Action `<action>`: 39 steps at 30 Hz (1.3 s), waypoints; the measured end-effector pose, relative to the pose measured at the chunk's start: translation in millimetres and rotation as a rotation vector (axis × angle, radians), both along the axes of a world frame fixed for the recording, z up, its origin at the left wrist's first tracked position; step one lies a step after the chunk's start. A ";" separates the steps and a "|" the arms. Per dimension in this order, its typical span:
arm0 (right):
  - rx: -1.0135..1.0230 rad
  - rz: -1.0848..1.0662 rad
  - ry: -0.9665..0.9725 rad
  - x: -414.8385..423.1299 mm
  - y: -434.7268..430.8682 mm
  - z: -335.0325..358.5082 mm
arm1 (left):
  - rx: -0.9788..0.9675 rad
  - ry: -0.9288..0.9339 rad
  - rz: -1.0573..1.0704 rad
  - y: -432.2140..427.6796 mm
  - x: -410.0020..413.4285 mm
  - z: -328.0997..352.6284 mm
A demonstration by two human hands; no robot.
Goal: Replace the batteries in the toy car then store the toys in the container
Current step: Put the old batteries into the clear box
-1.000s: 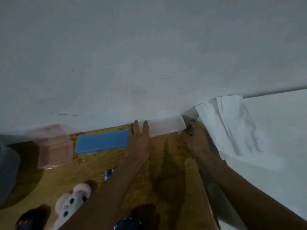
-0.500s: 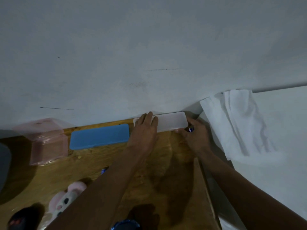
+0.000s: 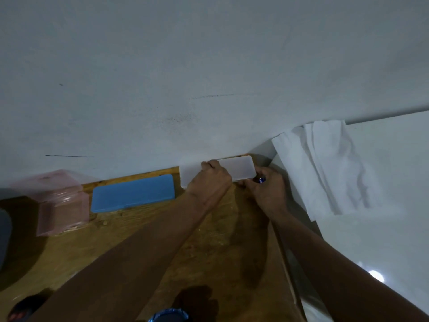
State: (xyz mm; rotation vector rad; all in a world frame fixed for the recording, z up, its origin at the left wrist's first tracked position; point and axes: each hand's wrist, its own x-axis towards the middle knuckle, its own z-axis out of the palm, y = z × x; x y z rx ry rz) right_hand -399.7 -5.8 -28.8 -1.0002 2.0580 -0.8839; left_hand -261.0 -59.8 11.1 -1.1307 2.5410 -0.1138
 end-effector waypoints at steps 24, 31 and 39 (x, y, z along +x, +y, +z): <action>-0.024 0.082 0.107 1.8 2.6 7.8 | 0.265 0.364 0.101 -54.8 34.1 30.9; 0.065 -0.335 -0.452 25.3 -9.9 45.2 | 0.326 0.463 0.230 -55.1 29.3 36.7; 0.234 -0.501 -0.944 49.1 -58.3 57.0 | 0.340 0.463 0.242 -57.5 30.3 33.6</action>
